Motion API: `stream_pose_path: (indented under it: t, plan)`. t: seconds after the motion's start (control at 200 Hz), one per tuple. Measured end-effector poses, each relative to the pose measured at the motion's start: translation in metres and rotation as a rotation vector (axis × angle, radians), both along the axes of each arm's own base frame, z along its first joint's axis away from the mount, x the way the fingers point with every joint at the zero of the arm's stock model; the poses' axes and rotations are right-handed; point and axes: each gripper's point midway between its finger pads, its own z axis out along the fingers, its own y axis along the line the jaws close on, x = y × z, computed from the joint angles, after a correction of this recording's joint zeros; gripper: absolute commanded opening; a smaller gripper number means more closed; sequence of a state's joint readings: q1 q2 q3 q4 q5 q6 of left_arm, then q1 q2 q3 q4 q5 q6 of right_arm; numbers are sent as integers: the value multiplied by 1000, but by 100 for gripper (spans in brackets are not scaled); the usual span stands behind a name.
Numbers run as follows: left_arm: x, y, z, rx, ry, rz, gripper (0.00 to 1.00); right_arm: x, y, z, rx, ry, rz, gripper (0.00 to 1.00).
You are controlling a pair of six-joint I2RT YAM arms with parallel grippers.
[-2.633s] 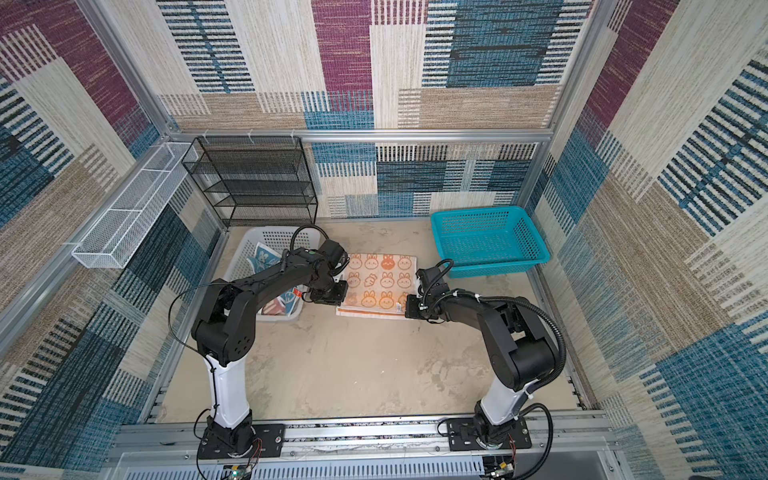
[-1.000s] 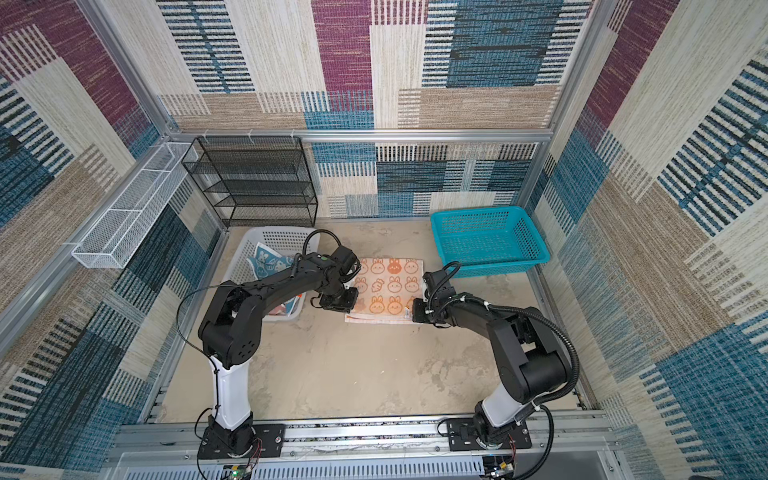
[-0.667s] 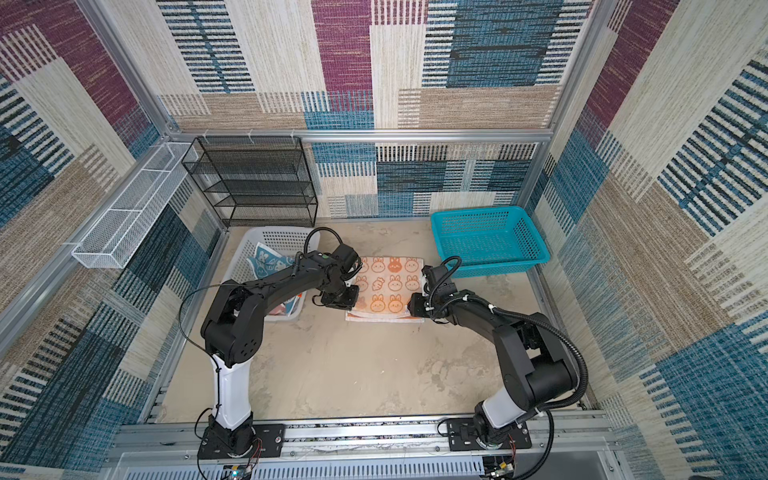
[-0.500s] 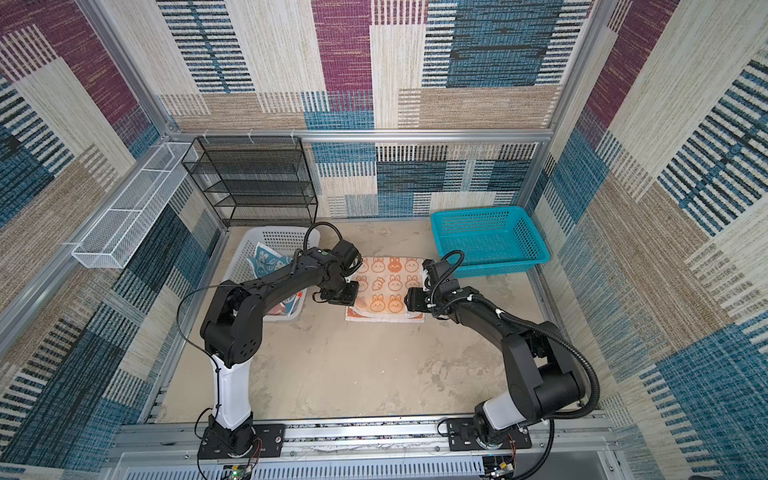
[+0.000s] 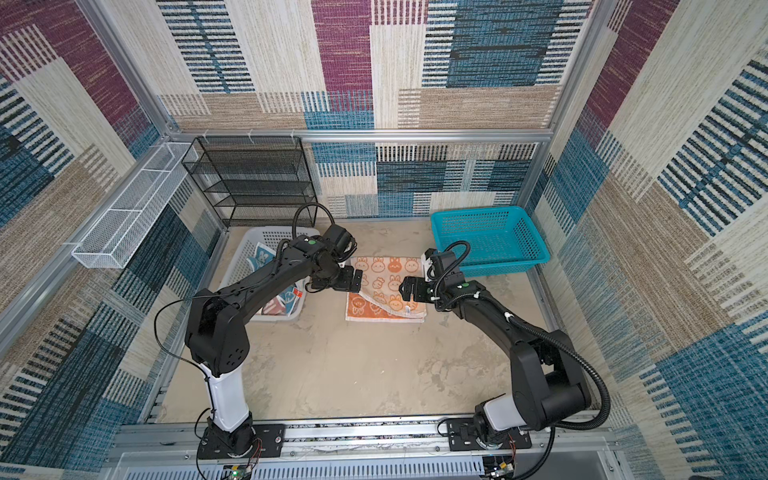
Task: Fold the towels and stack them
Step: 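Release the towel edge and open both grippers above the towel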
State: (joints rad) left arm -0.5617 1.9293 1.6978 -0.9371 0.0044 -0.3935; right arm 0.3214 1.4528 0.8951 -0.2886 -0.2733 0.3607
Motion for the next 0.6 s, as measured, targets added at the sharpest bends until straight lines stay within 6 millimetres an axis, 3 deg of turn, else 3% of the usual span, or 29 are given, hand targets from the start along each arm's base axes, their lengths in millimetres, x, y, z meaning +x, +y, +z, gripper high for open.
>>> stream_pose_path:
  t: [0.215, 0.601]
  plan:
    - [-2, 12, 5, -7, 9, 25, 100, -12, 15, -20, 95, 59, 31, 99]
    - [-22, 8, -26, -30, 112, 19, 100, -23, 23, -67, 126, 144, 50, 99]
